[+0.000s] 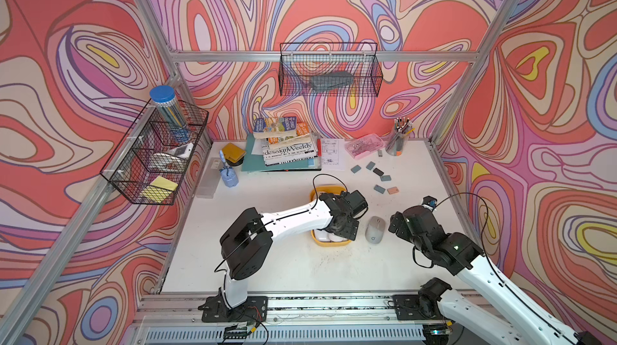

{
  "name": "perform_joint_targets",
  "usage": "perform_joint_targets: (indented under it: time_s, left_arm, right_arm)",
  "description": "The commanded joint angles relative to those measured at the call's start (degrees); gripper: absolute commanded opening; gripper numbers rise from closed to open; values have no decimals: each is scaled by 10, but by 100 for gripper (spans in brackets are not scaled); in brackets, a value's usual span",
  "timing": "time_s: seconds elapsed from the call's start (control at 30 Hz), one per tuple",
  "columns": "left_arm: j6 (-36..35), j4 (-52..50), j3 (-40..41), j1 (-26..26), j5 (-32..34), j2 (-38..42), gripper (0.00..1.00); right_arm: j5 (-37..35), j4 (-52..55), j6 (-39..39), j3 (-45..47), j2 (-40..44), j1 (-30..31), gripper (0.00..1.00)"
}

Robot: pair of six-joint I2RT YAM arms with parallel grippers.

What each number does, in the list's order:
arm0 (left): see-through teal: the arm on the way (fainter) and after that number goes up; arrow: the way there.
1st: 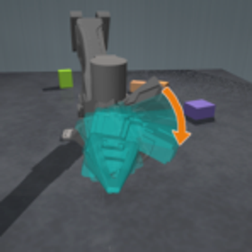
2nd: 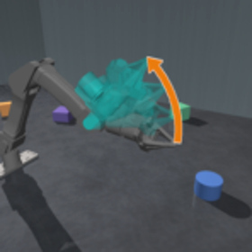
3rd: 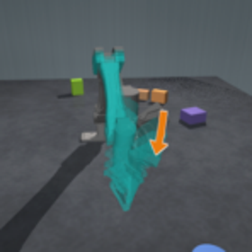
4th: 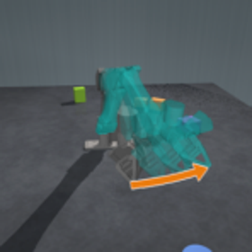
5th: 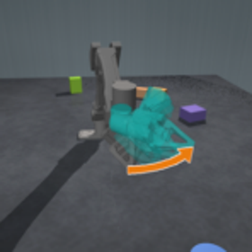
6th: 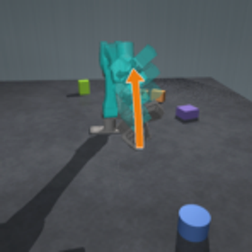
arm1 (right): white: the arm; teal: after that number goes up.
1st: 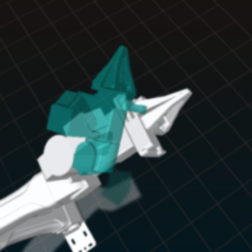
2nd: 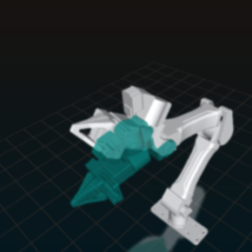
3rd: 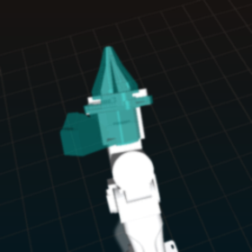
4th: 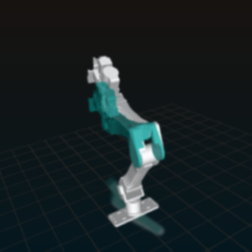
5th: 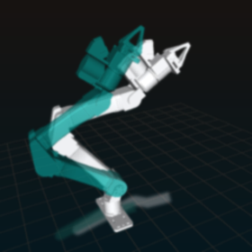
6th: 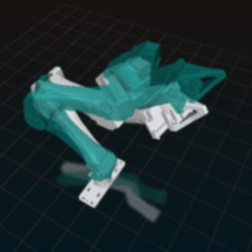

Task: Take out the mouse from the storage box
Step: Pick up the mouse from the storage box.

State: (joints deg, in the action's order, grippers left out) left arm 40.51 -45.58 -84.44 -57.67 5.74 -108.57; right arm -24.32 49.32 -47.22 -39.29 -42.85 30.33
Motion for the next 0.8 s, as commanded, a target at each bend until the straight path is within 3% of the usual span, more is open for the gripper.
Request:
perform_joint_targets:
  time_s: [0.0, 0.33, 0.5, 0.77]
  left_arm:
    - [-5, -23, -9, 3, 3, -16, 99]
    - [-2, -8, -5, 3, -7, -49, 93]
    - [3, 10, 13, 3, 0, -37, 74]
    - [-6, 5, 9, 3, 15, -24, 51]
  right_arm:
    - [-11, -5, 9, 7, -5, -2, 95]
    - [-11, -4, 8, 7, 0, -3, 94]
    - [-10, -4, 7, 8, 2, -3, 94]
    - [-9, -4, 5, 10, 6, -2, 93]
